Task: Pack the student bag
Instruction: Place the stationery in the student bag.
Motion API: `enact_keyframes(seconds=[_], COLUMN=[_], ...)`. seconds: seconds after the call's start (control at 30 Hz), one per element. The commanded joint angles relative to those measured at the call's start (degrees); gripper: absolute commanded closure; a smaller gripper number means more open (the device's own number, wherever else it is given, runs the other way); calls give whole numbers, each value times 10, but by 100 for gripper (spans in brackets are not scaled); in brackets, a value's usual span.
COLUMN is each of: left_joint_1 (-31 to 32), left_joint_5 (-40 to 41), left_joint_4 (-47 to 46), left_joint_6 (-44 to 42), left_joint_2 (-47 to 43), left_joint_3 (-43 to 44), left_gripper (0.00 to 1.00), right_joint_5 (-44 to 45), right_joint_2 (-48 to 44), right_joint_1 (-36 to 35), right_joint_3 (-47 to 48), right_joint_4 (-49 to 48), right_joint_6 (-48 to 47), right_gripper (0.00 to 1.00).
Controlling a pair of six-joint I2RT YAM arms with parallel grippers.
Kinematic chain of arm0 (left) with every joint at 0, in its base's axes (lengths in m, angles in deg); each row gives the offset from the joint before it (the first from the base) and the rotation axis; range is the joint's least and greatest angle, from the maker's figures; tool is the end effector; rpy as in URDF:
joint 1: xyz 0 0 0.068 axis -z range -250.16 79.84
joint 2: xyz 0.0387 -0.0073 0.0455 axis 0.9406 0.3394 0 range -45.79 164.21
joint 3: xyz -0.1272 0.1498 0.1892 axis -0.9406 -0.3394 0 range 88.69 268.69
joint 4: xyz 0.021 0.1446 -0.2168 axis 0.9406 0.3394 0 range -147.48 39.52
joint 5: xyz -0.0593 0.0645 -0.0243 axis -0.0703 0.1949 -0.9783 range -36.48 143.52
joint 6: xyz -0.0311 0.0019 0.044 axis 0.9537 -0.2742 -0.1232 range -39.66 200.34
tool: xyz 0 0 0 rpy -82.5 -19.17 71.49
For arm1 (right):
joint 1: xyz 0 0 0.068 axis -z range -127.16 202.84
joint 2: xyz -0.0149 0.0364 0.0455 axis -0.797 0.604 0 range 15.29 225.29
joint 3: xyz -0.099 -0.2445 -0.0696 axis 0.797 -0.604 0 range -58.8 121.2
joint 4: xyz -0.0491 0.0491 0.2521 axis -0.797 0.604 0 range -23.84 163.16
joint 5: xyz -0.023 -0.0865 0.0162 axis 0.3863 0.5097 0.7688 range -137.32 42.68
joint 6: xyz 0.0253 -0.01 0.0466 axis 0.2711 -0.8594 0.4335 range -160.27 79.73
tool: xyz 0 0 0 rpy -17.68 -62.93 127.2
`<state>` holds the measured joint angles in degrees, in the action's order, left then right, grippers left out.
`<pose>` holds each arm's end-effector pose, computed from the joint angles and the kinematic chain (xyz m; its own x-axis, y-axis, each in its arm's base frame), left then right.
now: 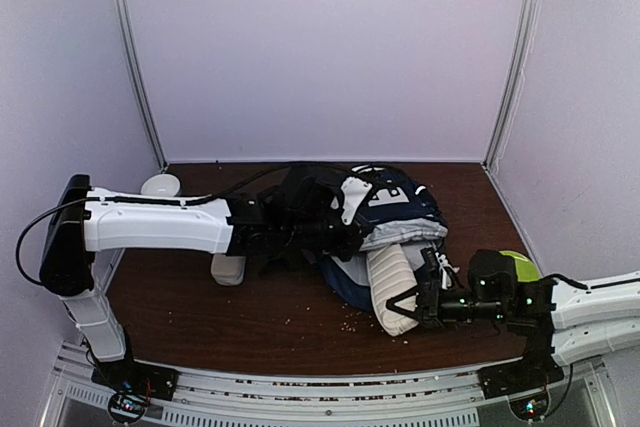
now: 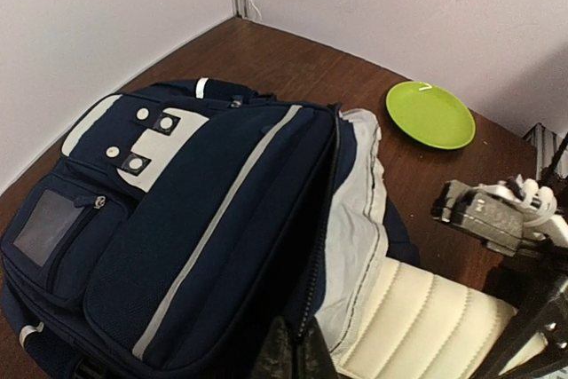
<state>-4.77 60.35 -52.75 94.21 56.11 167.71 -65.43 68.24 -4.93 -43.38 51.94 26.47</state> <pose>0.1790 -0.3804 0.2811 -0.3932 0.2869 -0.8735 0.7876 0.5954 -0.1589 0.0925 0.1674 0.1798 -0.9619 0.1115 -0.2496 -0.1838 0.4123 0.8923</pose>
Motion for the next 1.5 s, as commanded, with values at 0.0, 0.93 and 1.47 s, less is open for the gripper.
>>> enact_keyframes(seconds=[0.0, 0.93, 1.47], left_joint_1=[13, 14, 14], left_joint_5=[-49, -24, 4], left_joint_4=[-136, -190, -192], left_joint_6=[24, 52, 54], left_joint_2=[-61, -110, -101], left_joint_3=[-9, -107, -120], left_gripper=[100, 100, 100], right_joint_5=[-32, 130, 113], right_joint_2=[80, 362, 183], right_joint_1=[11, 15, -18], right_joint_3=[61, 270, 139], right_joint_4=[-87, 77, 53], right_joint_6=[-46, -393, -272], right_gripper=[71, 70, 25])
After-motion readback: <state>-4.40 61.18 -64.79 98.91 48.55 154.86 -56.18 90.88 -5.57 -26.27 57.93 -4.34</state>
